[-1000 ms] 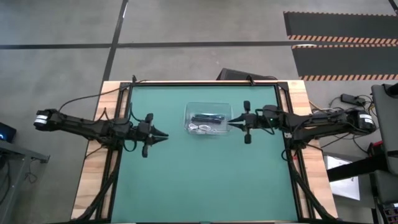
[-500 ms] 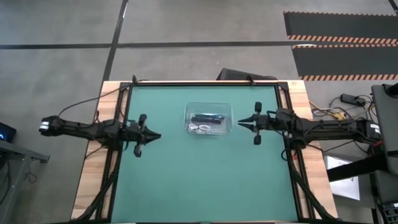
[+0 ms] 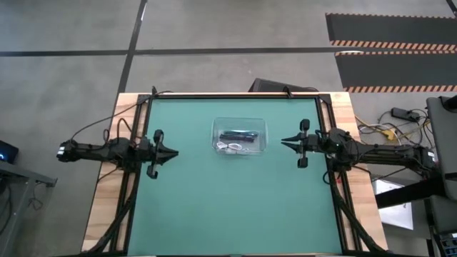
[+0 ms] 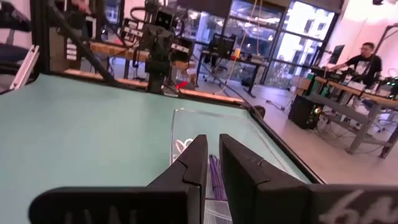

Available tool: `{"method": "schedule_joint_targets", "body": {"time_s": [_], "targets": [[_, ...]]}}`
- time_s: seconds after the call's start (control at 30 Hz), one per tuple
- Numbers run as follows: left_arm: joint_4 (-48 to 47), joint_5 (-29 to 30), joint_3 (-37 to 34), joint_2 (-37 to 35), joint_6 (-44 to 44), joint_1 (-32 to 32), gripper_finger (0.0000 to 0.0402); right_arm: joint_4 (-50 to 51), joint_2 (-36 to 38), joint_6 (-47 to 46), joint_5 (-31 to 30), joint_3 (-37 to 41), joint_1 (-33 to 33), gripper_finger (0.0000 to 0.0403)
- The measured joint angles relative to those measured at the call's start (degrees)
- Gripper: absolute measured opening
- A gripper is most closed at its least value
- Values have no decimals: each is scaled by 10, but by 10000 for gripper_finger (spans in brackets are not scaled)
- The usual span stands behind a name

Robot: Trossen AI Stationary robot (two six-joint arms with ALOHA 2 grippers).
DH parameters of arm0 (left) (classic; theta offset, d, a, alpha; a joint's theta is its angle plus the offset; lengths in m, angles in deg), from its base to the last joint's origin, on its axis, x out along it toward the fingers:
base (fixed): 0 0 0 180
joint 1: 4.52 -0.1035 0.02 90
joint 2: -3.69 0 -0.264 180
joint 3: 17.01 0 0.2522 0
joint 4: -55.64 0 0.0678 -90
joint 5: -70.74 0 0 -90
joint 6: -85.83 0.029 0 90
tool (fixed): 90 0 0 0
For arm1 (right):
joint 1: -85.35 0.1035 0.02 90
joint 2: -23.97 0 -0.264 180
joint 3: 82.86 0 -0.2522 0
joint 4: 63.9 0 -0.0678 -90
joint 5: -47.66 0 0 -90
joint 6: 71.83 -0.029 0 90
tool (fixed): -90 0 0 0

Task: Pick and place USB-C Cables
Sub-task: Return to Home Position

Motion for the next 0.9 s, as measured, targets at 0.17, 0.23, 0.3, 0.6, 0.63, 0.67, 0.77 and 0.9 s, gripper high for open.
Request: {"method": "schedule_joint_targets", "body": {"time_s": [0.17, 0.23, 0.3, 0.6, 0.63, 0.67, 0.77, 0.9], "targets": [[0, 6, 0, 5, 0, 0, 8, 15, 48, -12, -6, 10, 0, 31], [2, 7, 0, 14, 0, 0, 8, 22, 65, -4, -6, 10, 0, 31], [0, 7, 0, 22, 0, 0, 8, 23, 78, 2, -6, 10, 0, 31], [1, 7, -1, 57, -3, 0, 8, 28, 122, 40, -5, 10, 0, 31], [1, 7, -1, 61, -3, 0, 8, 29, 129, 43, -5, 10, 0, 31], [1, 7, -1, 65, -3, 0, 8, 28, 135, 46, -5, 10, 0, 31], [1, 7, -2, 76, -3, 0, 8, 26, 156, 60, -3, 10, 0, 31], [1, 8, -2, 89, -3, 0, 9, 29, 181, 74, 4, 10, 0, 31]]}}
